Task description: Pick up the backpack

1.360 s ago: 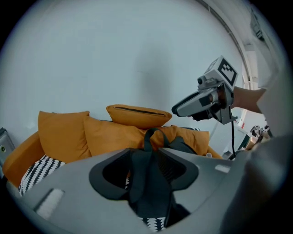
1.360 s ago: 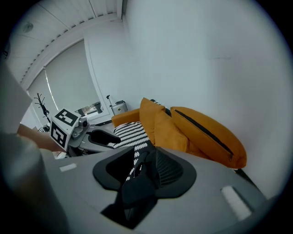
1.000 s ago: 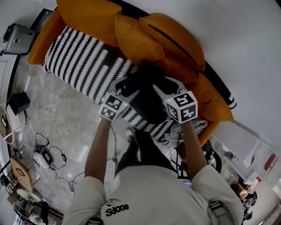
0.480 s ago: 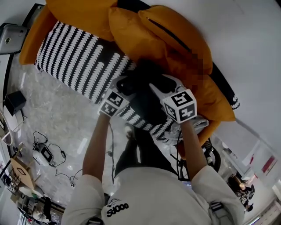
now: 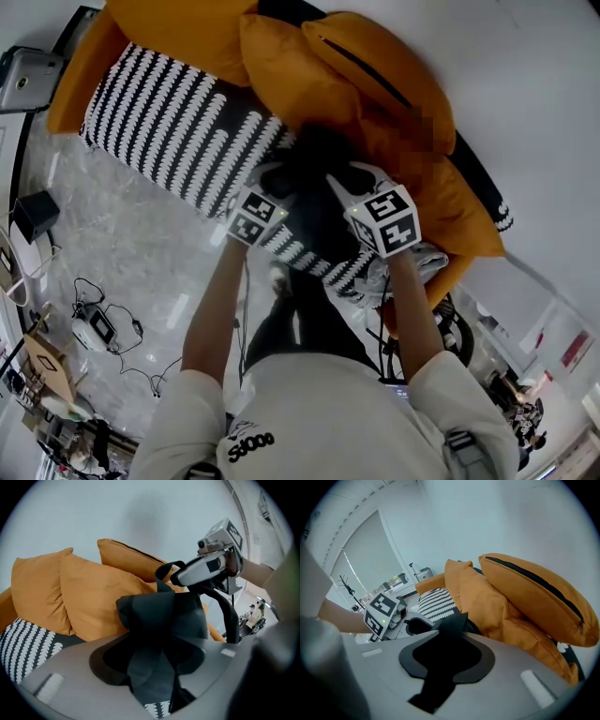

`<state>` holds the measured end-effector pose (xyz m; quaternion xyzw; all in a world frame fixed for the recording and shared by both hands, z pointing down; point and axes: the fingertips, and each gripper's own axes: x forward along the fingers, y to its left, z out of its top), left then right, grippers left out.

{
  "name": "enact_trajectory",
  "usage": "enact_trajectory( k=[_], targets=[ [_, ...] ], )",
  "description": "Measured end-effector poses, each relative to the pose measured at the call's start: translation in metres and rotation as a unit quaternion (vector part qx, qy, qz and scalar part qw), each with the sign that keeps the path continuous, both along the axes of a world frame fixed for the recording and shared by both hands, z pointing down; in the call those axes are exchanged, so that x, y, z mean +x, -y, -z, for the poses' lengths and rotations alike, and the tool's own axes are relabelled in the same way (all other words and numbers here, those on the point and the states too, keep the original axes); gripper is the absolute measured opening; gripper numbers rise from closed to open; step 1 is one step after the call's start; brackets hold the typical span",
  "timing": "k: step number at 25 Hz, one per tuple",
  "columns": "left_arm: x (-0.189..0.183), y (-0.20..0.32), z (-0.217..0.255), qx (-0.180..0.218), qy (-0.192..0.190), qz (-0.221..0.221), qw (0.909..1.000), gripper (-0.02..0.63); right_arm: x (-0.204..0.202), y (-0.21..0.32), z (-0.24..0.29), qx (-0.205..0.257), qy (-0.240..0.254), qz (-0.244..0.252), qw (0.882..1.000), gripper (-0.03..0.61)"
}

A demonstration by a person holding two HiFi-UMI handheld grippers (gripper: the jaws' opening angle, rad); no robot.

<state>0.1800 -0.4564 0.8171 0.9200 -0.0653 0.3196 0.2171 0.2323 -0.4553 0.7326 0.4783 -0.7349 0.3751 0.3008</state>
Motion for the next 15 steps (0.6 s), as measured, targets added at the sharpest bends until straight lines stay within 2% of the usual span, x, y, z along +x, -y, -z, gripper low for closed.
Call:
enact_trajectory(
  k=[2,7,15],
  targets=[
    [-0.005,-0.003,0.006,0.0,0.004,0.022,0.9998,0.196,-0.006,-0.007,0.007,0.007,0.01,-0.006,1.0,0.035],
    [-0.015,-0.017,0.028,0.012,0.0,0.064,0.9979,0.106,-0.013,-0.034,0.02,0.01,0.002,-0.027,1.0,0.012],
    [-0.033,-0.044,0.068,0.034,-0.011,0.089,0.9954,0.08,-0.028,-0.073,0.048,0.015,0.0,-0.061,0.998,0.006]
  ],
)
